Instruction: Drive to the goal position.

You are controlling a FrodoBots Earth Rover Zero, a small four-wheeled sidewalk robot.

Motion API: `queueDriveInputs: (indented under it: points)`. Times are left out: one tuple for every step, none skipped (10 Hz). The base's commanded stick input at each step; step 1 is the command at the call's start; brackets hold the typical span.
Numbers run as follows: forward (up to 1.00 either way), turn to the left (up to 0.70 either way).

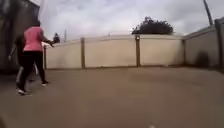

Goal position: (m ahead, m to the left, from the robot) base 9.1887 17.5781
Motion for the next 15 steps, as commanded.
queueDriveInputs:
  points:
    - [0.70, 0.10]
    - [0.70, 0.13]
    - [0.70, 0.19]
    - [0.70, 0.33]
    - [0.70, 0.21]
    - [0.70, 0.22]
    - [0.70, 0.22]
    - [0.70, 0.21]
    - [0.70, 0.19]
    - [0.70, 0.15]
    - [0.70, 0.12]
    - [0.70, 0.13]
    - [0.70, 0.10]
    - [0.70, 0.05]
    - [0.70, 0.10]
